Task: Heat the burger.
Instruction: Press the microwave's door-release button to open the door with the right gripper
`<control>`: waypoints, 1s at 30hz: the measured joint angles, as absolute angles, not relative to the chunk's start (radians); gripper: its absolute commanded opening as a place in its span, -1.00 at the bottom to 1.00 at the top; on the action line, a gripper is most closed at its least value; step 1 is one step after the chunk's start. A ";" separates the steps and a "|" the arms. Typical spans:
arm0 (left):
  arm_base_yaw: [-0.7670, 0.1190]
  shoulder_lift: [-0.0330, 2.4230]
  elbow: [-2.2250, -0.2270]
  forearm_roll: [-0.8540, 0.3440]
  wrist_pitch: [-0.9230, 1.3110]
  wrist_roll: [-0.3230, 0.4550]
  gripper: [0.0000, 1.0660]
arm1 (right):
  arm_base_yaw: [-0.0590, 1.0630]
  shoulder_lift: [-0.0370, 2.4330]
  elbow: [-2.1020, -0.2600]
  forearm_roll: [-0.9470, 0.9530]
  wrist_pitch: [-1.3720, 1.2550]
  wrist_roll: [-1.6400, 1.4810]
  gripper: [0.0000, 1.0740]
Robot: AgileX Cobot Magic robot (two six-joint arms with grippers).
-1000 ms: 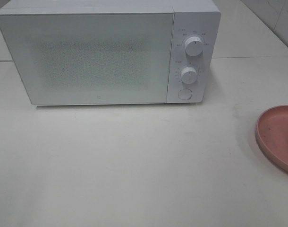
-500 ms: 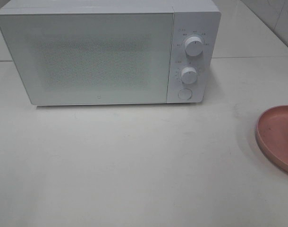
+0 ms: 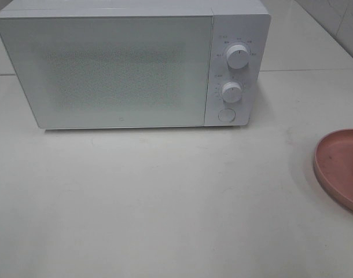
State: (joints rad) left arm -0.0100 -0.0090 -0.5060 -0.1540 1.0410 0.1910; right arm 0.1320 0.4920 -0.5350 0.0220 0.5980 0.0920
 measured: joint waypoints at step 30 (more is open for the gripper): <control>-0.010 -0.009 -0.506 -0.154 1.041 0.191 0.88 | 0.132 0.921 -0.518 0.022 0.118 0.093 0.41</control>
